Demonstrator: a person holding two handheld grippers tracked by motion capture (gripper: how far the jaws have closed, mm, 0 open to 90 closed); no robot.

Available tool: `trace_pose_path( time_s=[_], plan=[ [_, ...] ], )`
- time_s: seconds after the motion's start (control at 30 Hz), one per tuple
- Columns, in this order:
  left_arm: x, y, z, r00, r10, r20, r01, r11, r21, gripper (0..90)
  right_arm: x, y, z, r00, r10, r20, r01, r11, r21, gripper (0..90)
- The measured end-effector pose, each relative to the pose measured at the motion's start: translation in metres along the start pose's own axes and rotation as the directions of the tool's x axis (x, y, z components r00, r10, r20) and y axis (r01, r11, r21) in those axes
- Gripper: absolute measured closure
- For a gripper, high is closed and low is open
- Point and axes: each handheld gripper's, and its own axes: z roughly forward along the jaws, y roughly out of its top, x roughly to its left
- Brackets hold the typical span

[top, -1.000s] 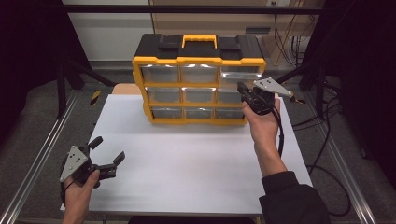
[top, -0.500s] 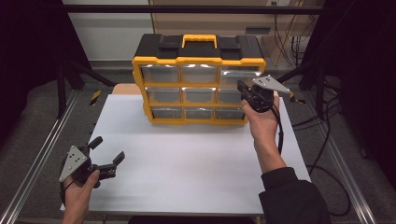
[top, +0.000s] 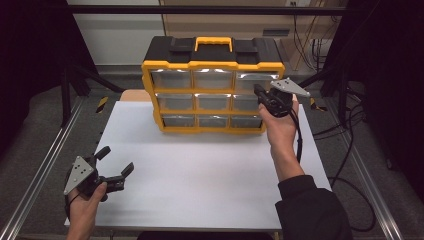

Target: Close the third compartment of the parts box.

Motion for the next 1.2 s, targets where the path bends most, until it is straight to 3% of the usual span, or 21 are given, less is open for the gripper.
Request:
trace_pose_path(
  time_s=[0.63, 0.87, 1.2],
  plan=[
    [-0.001, 0.001, 0.0, 1.0, 0.005, 0.007, -0.005, 1.0, -0.004, 0.9, -0.005, 0.002, 0.019, 0.9953, 0.089, 0.038, -0.089, 0.996, -0.008, 90.0],
    [-0.001, 0.001, 0.0, 0.9999, 0.008, 0.008, -0.008, 1.0, -0.002, 0.9, -0.005, 0.001, 0.018, 0.9973, 0.065, 0.033, -0.065, 0.998, -0.006, 90.0],
    [-0.001, 0.0, 0.001, 0.9999, 0.007, 0.008, -0.007, 1.0, -0.001, 0.9, 0.012, 0.0, 0.002, 0.9999, -0.002, -0.014, 0.002, 1.0, -0.019, 90.0]
  ],
)
